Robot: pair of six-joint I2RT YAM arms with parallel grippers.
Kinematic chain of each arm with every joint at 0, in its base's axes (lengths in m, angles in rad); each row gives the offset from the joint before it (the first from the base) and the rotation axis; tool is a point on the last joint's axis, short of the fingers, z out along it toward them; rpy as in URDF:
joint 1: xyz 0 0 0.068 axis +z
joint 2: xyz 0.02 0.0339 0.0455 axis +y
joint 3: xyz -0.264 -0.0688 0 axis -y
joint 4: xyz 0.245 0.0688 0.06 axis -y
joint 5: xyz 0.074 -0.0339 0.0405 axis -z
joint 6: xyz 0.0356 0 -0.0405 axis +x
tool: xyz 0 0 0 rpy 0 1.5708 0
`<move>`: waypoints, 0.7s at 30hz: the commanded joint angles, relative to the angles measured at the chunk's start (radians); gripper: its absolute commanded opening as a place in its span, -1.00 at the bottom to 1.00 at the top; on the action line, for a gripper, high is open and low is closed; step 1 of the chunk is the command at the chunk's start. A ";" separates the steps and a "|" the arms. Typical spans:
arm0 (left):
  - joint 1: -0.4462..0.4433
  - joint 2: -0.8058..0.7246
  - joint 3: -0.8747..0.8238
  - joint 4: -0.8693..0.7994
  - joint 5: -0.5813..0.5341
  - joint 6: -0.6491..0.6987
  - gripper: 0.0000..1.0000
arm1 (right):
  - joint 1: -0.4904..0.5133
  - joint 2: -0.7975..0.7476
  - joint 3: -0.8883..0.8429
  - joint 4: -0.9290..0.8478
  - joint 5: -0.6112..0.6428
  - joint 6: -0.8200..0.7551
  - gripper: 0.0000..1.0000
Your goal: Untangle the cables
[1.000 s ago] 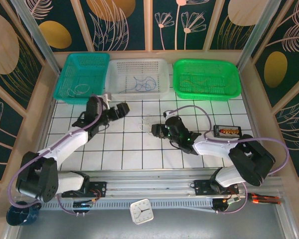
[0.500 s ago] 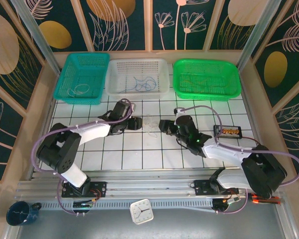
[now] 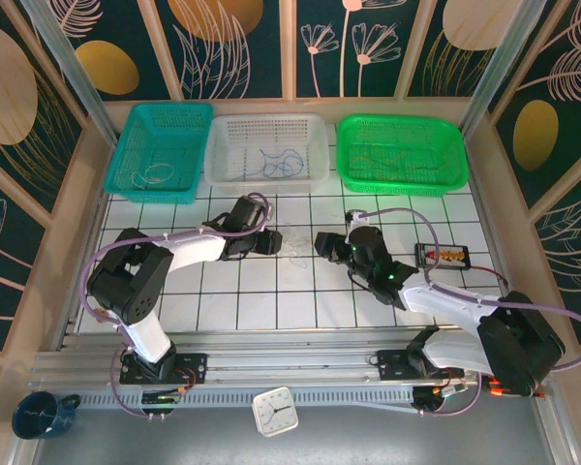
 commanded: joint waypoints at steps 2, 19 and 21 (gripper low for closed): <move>-0.008 -0.059 -0.017 -0.010 -0.032 -0.019 0.13 | -0.007 -0.029 -0.012 0.002 0.013 0.015 0.14; -0.026 -0.139 -0.140 0.088 0.071 -0.055 0.09 | -0.008 -0.011 -0.011 0.032 -0.007 0.022 0.14; -0.032 -0.126 -0.134 0.088 0.064 -0.040 0.07 | -0.007 -0.011 -0.013 0.033 -0.007 0.024 0.13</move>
